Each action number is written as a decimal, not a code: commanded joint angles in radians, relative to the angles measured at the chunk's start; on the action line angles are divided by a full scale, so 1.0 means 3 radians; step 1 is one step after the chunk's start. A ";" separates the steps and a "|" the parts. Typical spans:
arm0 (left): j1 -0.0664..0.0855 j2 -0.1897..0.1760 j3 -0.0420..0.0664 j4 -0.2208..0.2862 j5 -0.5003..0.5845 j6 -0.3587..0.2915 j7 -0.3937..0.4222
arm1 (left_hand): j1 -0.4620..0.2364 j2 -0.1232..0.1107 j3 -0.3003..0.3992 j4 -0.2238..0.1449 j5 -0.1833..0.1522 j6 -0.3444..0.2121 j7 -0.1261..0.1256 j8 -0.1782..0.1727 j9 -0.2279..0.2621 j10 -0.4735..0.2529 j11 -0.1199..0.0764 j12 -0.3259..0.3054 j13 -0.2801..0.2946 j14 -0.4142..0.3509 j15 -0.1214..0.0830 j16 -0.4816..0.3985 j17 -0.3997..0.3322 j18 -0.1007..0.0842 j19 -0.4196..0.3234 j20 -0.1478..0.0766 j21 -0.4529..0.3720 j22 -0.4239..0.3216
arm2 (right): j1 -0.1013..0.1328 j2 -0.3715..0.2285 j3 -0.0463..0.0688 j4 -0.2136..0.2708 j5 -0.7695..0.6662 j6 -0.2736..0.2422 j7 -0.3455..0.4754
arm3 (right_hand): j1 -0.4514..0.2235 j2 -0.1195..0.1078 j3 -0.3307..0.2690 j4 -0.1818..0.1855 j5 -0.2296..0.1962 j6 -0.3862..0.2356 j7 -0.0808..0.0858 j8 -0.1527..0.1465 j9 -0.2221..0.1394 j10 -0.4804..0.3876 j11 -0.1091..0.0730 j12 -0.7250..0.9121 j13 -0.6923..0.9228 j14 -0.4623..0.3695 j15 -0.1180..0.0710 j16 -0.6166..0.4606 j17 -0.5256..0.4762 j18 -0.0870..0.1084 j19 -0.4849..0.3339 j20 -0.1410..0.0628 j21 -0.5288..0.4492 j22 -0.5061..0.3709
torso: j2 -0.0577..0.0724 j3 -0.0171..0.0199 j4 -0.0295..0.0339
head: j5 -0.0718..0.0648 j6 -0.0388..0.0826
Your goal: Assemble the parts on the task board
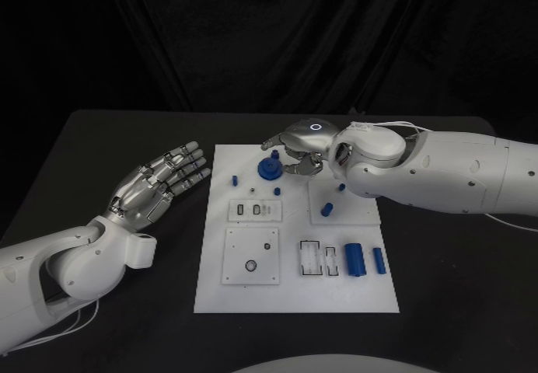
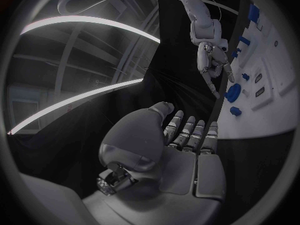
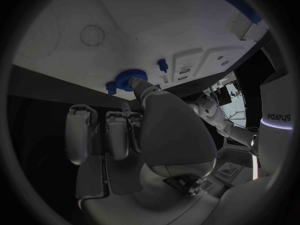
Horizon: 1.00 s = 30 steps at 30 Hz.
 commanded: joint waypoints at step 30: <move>0.0003 -0.0010 0.0002 0.0003 0.0006 0.0040 0.0597 | -0.0041 -0.0013 0.0029 0.0001 0.0012 0.0019 0.0027 0.0017 0.0004 0.0011 0.0024 0.0026 0.0003 0.0003 0.0032 0.0040 0.0006 -0.0073 0.0023 0.0015 0.0027 0.0007 | 0.0076 -0.1353 -0.0016 0.0542 0.0247 -0.0558 -0.0110 | -0.0376 -0.0066 -0.0272 0.0545 -0.0550 0.1005 0.0048 0.0233 0.0007 0.0353 0.0010 0.0009 0.0877 0.0350 -0.0010 0.0008 0.0878 -0.0094 0.0276 -0.0001 0.0318 0.0793 | -0.0006 -0.0006 -0.0007 | -0.0084 0.0008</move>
